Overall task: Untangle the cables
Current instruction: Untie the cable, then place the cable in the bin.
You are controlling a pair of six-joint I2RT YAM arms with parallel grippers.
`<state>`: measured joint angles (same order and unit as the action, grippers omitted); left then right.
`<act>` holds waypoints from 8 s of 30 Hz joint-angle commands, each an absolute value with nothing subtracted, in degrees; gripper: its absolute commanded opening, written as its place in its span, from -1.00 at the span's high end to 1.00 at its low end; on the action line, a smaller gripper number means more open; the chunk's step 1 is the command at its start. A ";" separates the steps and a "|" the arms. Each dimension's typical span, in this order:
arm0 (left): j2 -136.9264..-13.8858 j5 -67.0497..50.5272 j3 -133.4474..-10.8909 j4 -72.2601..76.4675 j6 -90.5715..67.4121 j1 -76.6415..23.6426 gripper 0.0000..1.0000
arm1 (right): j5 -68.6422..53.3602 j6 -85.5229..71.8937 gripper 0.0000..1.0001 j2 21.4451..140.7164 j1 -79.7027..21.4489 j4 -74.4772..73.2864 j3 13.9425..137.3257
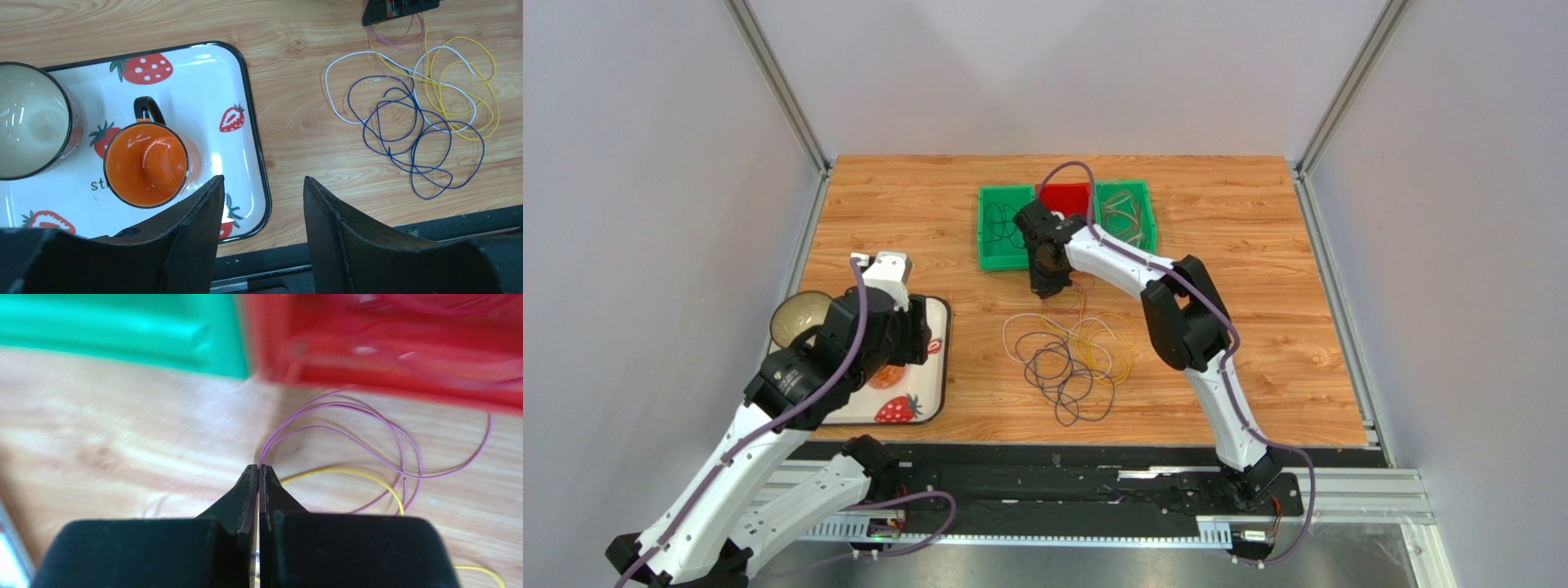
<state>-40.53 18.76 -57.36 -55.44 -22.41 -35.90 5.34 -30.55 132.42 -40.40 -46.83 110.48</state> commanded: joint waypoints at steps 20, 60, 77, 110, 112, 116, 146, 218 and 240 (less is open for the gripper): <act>-45.08 19.35 -58.71 -54.41 -23.90 -36.04 -0.17 | -19.07 -27.51 1.00 104.60 -43.42 -34.02 101.69; -67.75 -6.59 -44.65 4.74 -32.43 -36.04 0.33 | -30.50 -30.50 1.00 78.40 -41.13 -14.86 111.88; -83.31 -5.10 -42.98 8.44 -33.49 -36.04 1.00 | -16.09 -24.00 1.00 71.46 -40.96 -14.60 114.79; -59.60 6.94 -58.62 -33.55 -28.31 -37.18 -0.15 | 16.52 -11.51 1.00 73.12 -40.26 -19.95 103.01; -56.70 8.25 -61.16 -40.04 -27.51 -37.09 -0.14 | 16.78 -11.60 1.00 73.91 -39.73 -20.13 102.75; -50.81 12.47 -63.98 -48.94 -26.46 -37.09 -0.07 | 17.05 -11.69 1.00 76.28 -38.59 -20.30 102.48; -30.85 27.68 -56.16 -57.13 -28.12 -37.09 0.00 | -1.14 -21.01 1.00 102.56 -20.04 -22.94 110.74; -30.76 26.10 -56.25 -56.78 -27.60 -33.93 0.07 | -23.73 -26.54 0.00 122.53 -12.57 -33.48 116.63; -30.50 26.10 -56.16 -56.69 -27.77 -33.92 0.07 | -4.75 -33.40 0.15 119.70 -3.25 -36.12 105.91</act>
